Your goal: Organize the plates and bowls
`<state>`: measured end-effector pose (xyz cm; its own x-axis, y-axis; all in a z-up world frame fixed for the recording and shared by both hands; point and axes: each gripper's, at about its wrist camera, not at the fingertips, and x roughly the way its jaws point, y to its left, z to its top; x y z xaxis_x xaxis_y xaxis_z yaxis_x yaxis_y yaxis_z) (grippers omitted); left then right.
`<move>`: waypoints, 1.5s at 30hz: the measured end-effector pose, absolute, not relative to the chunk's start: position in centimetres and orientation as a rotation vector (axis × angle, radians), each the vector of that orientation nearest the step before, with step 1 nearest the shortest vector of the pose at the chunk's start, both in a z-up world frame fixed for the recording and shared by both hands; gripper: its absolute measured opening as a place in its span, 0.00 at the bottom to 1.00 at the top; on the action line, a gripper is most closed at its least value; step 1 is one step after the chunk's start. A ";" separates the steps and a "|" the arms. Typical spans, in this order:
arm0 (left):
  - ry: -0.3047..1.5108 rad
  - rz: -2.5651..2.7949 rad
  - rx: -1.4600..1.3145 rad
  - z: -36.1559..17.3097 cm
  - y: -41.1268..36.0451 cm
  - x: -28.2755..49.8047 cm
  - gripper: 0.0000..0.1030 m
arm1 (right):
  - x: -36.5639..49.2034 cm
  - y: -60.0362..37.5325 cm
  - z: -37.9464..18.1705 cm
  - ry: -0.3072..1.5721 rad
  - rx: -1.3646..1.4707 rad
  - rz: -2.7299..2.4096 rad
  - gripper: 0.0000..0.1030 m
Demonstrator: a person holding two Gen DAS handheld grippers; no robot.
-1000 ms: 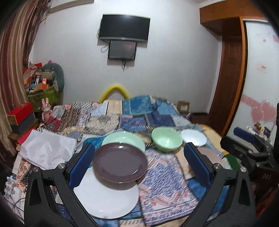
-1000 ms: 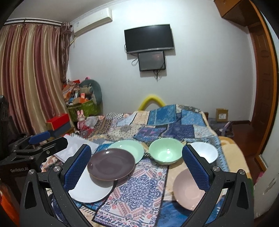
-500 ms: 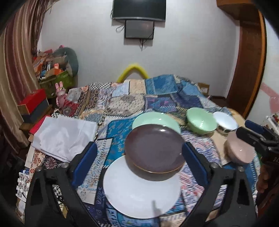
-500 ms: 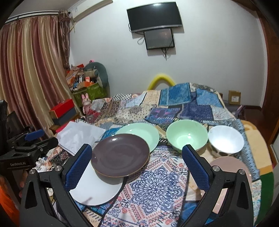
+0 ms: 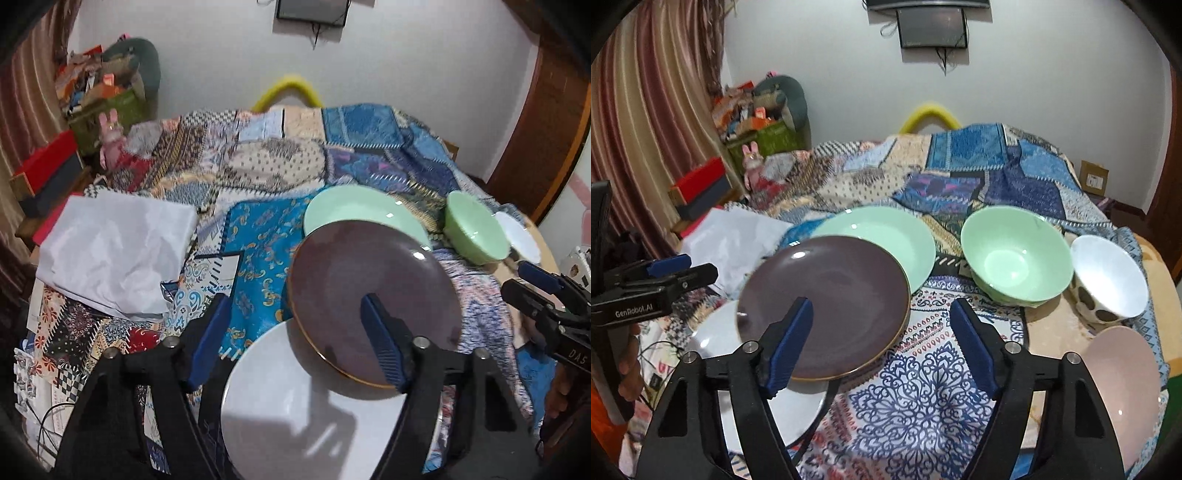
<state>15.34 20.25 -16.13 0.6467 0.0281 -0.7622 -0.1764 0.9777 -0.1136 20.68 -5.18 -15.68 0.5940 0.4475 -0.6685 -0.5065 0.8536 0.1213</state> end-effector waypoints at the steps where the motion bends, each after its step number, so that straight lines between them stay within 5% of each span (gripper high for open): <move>1: 0.878 0.114 -0.189 -16.8 20.5 15.9 0.64 | 21.3 -5.0 -16.3 0.776 -0.084 0.550 0.59; 22: 1.003 -0.003 -0.286 -21.9 20.9 21.1 0.28 | 25.1 -4.1 -21.5 0.993 0.026 0.613 0.20; 45: 0.998 -0.022 -0.257 -20.9 19.3 20.0 0.28 | 24.8 -4.8 -20.9 0.965 0.030 0.614 0.20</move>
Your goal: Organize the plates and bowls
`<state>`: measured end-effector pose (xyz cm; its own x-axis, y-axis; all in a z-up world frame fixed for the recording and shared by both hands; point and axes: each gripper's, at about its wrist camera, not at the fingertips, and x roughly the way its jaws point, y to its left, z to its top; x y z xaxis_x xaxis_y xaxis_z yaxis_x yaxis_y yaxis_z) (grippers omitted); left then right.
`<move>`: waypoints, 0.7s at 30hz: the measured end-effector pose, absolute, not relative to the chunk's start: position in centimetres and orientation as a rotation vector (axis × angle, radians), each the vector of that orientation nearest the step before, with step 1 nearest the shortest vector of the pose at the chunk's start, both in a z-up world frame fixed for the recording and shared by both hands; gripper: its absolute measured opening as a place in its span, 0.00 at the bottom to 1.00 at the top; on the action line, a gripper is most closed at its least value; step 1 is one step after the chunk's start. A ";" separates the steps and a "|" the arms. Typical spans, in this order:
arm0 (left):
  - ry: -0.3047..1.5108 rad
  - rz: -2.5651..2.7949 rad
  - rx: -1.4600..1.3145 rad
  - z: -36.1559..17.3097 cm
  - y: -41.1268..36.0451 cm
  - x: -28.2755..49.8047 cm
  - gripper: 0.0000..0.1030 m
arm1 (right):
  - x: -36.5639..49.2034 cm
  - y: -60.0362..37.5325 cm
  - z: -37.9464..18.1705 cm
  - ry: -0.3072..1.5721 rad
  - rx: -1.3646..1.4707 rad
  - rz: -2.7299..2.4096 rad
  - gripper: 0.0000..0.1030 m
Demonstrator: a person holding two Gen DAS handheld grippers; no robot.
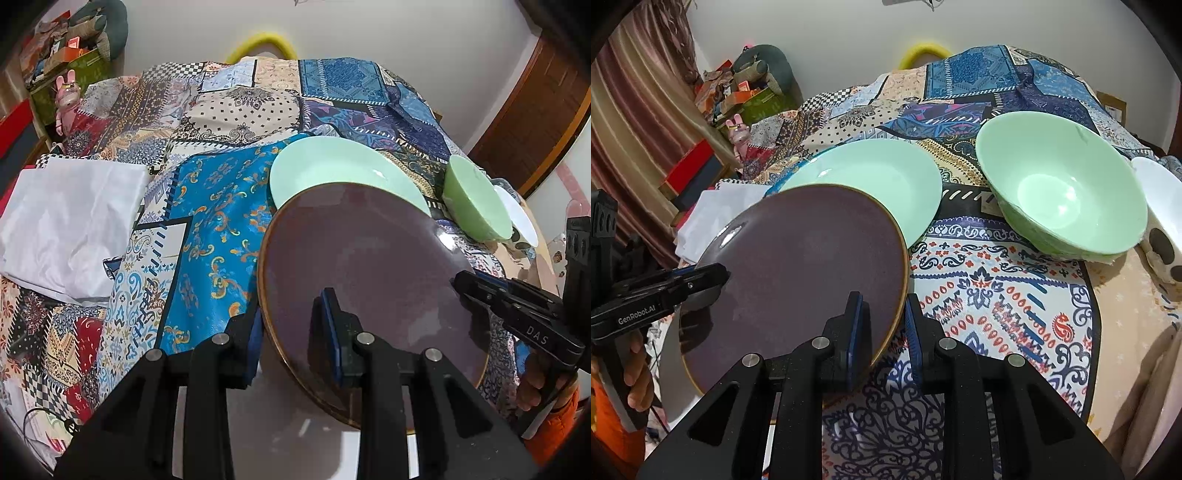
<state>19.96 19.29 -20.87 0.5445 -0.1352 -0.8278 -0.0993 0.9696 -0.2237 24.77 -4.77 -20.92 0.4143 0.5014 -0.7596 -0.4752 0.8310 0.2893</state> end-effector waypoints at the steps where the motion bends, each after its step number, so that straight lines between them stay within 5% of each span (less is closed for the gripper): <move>1: 0.996 -0.022 -0.258 -20.8 19.2 19.8 0.28 | 24.7 -4.9 -20.8 0.963 0.033 0.615 0.20; 21: 0.950 -0.039 -0.242 -16.6 15.3 15.8 0.28 | 21.2 -8.3 -17.4 0.877 0.047 0.609 0.20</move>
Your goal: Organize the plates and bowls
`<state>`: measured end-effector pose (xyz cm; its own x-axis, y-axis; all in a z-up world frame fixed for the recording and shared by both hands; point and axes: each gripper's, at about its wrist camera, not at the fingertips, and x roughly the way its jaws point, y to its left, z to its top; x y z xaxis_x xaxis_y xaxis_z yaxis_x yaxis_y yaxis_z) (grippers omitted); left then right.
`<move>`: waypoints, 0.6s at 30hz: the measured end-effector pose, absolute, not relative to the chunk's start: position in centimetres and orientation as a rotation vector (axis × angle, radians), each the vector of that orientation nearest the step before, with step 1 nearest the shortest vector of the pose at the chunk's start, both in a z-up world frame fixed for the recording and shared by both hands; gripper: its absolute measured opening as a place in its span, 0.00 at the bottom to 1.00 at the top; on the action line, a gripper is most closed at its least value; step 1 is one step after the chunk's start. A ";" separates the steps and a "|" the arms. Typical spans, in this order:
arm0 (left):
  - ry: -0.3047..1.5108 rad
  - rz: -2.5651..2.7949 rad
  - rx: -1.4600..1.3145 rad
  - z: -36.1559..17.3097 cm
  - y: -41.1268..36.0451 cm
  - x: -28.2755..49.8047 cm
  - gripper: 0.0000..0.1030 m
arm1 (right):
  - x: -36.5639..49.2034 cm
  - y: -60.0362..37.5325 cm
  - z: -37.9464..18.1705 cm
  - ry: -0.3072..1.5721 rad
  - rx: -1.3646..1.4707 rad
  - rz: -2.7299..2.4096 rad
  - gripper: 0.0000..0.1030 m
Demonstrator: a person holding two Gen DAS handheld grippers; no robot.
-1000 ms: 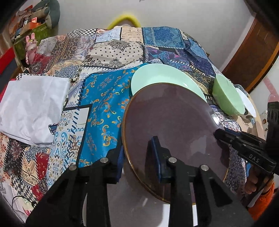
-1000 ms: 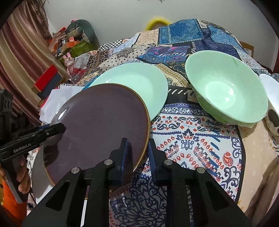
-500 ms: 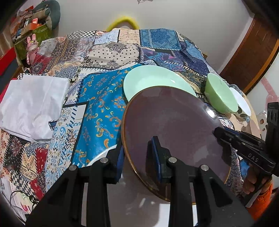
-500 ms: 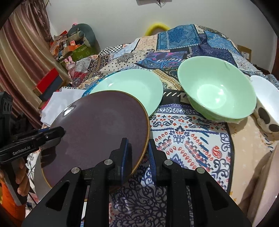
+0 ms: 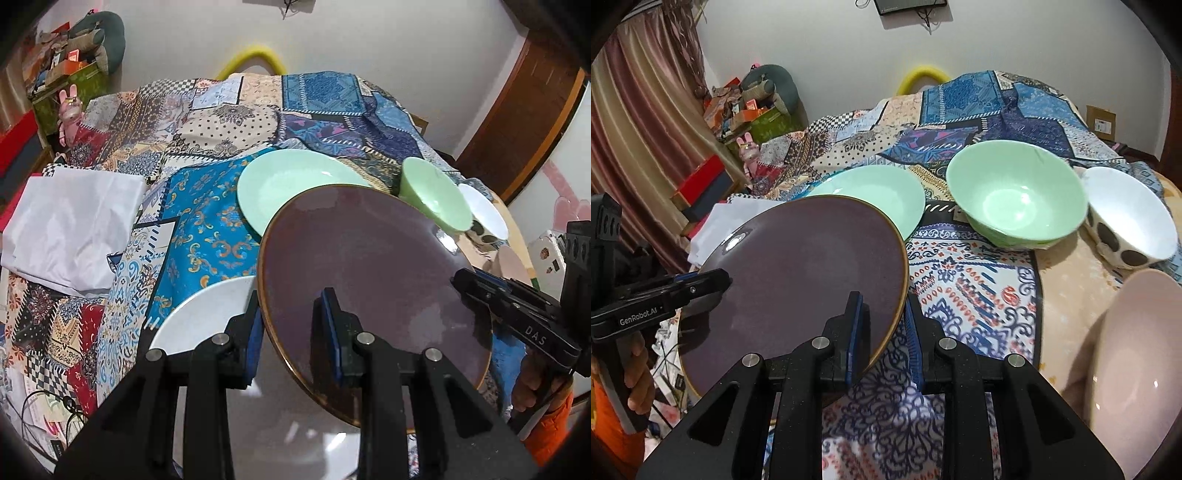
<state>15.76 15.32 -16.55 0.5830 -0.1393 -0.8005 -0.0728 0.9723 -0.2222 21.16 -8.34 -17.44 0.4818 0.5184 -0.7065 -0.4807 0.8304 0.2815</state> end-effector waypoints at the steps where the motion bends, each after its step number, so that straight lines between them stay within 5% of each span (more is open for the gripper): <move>1: 0.948 -0.041 -0.239 -16.3 15.0 15.5 0.28 | 20.9 -8.6 -17.2 0.872 0.049 0.607 0.20; 18: 0.963 -0.078 -0.222 -14.6 10.0 11.9 0.28 | 17.1 -12.8 -16.3 0.844 0.057 0.568 0.20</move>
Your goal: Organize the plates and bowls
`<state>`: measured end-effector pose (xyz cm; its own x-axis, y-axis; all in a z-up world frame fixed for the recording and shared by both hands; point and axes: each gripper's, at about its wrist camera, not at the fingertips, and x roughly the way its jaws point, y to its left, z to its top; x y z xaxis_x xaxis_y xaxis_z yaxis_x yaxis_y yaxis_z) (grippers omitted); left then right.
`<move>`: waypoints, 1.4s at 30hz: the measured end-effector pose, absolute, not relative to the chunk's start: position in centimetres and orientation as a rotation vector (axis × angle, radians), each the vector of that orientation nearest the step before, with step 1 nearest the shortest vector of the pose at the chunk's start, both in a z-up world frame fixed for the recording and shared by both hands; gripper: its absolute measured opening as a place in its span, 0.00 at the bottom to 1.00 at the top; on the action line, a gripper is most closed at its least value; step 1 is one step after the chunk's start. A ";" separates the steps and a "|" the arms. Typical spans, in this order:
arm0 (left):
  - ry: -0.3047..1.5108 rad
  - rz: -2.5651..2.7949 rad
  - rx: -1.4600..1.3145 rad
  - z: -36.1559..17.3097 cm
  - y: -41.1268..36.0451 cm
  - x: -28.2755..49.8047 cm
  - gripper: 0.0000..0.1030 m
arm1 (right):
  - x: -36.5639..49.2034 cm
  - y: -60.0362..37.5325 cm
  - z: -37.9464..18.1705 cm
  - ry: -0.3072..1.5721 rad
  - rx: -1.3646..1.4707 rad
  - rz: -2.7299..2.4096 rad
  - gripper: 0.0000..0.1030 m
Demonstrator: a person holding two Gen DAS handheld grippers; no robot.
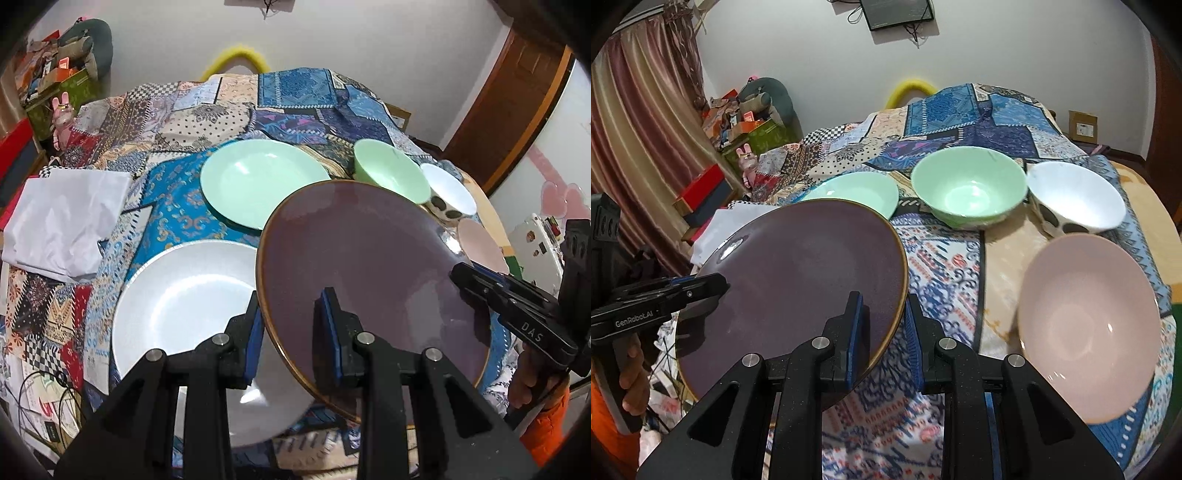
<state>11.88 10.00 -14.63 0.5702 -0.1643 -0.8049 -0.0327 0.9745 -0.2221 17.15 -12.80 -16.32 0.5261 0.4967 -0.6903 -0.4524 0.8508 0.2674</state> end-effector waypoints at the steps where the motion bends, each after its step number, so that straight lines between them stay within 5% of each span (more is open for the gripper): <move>1: 0.967 -0.081 -0.220 -14.7 9.6 11.6 0.28 | 16.9 -13.1 -16.4 0.845 0.059 0.565 0.20; 42: 1.143 -0.148 -0.192 -21.9 2.0 13.3 0.30 | 14.7 -19.4 -21.7 0.955 0.078 0.411 0.20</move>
<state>13.32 1.97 -21.86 0.4077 -0.2146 -0.8876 0.0189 0.9738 -0.2267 14.75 -19.43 -21.69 0.5067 0.3740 -0.7768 -0.3062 0.9203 0.2434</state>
